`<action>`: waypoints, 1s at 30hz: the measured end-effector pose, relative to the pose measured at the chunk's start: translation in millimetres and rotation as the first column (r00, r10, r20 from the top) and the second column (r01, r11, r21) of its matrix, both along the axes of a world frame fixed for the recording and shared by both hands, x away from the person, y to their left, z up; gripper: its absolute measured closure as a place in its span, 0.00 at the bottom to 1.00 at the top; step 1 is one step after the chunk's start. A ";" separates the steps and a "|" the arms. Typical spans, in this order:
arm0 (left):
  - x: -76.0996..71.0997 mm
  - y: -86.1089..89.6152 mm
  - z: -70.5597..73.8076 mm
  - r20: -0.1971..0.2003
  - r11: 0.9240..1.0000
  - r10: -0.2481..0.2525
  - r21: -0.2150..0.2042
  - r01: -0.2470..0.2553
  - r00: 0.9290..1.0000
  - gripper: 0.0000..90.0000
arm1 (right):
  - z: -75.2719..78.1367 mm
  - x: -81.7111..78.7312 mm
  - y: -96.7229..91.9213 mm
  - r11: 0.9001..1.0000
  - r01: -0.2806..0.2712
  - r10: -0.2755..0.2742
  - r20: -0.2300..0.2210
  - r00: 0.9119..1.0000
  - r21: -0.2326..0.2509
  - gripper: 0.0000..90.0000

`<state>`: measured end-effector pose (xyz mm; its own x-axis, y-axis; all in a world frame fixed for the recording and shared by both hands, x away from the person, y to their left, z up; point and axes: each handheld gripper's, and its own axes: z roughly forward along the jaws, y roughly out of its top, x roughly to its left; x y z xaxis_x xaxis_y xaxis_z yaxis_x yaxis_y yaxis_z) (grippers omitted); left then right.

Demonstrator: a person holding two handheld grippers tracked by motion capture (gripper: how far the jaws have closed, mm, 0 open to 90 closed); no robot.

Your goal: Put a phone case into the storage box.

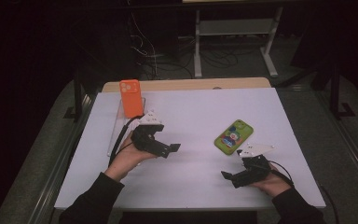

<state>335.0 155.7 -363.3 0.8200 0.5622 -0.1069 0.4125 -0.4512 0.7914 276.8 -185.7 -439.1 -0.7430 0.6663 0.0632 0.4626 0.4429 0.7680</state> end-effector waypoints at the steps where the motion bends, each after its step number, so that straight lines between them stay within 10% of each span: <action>1: -2.6 -1.4 -2.8 -0.002 1.000 -0.007 -0.004 0.006 1.000 0.02 | 0.1 0.1 -0.5 1.000 0.003 -0.003 0.000 1.000 0.000 0.01; 30: -30.9 -12.5 -61.4 -0.050 0.994 -0.095 0.042 0.097 0.994 0.02 | 6.7 1.9 -3.1 0.998 0.054 -0.054 -0.005 0.999 0.012 0.01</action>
